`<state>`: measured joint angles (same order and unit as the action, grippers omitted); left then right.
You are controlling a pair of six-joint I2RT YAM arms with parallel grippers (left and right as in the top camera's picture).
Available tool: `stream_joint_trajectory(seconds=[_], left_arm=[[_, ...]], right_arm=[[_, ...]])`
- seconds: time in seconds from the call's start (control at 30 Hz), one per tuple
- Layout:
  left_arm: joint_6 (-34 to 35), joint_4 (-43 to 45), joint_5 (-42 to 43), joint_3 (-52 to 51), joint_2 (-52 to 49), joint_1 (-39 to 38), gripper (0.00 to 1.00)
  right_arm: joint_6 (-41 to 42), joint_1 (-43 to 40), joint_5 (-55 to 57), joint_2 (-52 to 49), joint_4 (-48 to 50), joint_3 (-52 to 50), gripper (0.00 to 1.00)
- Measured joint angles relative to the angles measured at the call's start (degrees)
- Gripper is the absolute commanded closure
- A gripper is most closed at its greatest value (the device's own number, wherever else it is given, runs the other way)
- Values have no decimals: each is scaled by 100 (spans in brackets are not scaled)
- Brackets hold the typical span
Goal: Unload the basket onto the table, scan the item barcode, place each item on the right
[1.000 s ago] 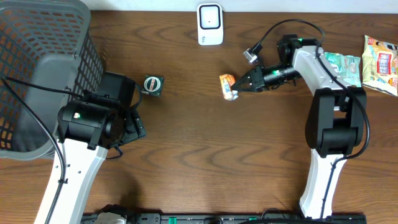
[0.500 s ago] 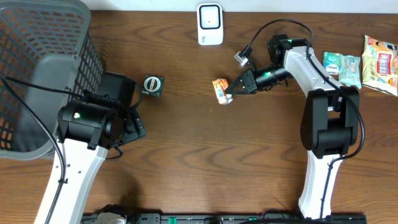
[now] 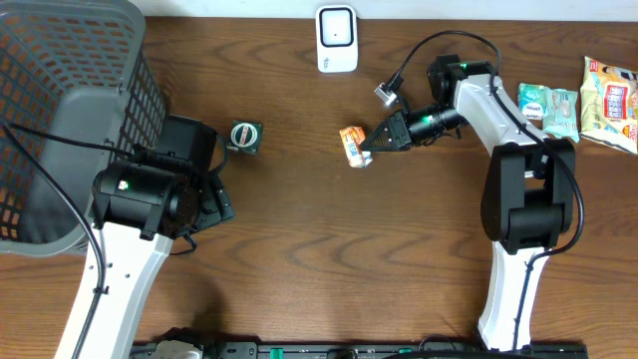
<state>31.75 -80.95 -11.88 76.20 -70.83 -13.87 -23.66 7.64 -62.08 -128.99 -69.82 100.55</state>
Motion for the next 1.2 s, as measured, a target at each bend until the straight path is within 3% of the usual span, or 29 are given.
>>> stream_joint_trajectory(seconds=[0.37,0.57,0.9,1.0,1.2], left_arm=[[0,0,0,0,0,0,2],[0,0,2,0,0,0,2],[0,0,0,0,0,0,2],[0,0,0,0,0,0,2],[0,0,0,0,0,0,2]], right_arm=[[302,9,544,0,140,0,99],[1915,201,3147,0,286,2,99],[3086,901,5727,61,232,76,99],[3265,1106,6124,98,247,76,92],[3469,1499,6610,101,199,92,57]])
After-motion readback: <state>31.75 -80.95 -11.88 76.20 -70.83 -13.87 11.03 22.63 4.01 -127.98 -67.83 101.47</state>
